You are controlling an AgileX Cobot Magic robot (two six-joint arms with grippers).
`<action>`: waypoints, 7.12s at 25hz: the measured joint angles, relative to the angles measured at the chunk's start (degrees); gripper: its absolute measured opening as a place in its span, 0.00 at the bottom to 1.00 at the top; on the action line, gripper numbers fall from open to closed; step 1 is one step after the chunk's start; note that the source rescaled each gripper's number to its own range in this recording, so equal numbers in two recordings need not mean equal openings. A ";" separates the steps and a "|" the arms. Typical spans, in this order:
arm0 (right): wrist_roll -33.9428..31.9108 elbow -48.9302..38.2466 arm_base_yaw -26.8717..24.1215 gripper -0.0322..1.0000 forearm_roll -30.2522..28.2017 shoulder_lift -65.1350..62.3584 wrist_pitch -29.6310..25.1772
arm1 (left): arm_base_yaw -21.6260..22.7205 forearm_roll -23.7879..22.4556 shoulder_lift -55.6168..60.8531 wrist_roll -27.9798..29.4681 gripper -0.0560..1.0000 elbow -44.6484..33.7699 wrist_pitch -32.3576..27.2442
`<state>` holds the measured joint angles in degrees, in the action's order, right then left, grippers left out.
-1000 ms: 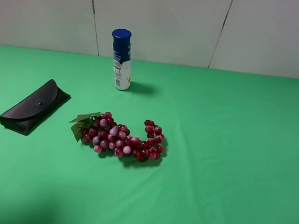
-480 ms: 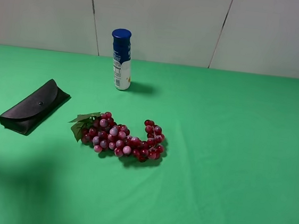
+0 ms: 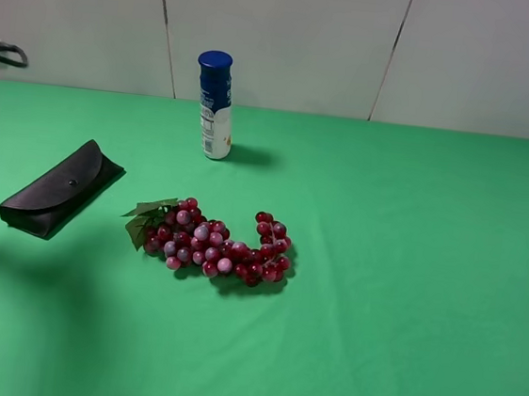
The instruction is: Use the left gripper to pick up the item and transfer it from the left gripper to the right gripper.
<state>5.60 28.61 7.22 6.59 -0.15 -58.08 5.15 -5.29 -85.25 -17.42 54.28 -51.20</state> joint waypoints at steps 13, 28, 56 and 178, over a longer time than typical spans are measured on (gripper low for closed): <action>0.00 0.00 0.00 1.00 0.00 0.00 0.00 | -4.72 -0.84 -11.95 -0.60 1.00 0.02 8.95; 0.00 0.00 0.00 1.00 0.00 0.00 0.00 | -8.63 -0.97 -21.72 -1.21 1.00 0.06 17.31; 0.00 0.00 0.00 1.00 0.00 0.00 0.00 | -8.63 -1.00 -25.02 -0.35 0.13 0.06 19.64; 75.46 3.54 0.00 1.00 80.86 70.80 7.04 | -52.57 7.08 -11.10 -33.93 0.08 18.40 5.45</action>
<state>81.06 32.16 7.22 87.45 70.65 -51.04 -47.42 1.80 -96.35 -51.34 72.68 -45.76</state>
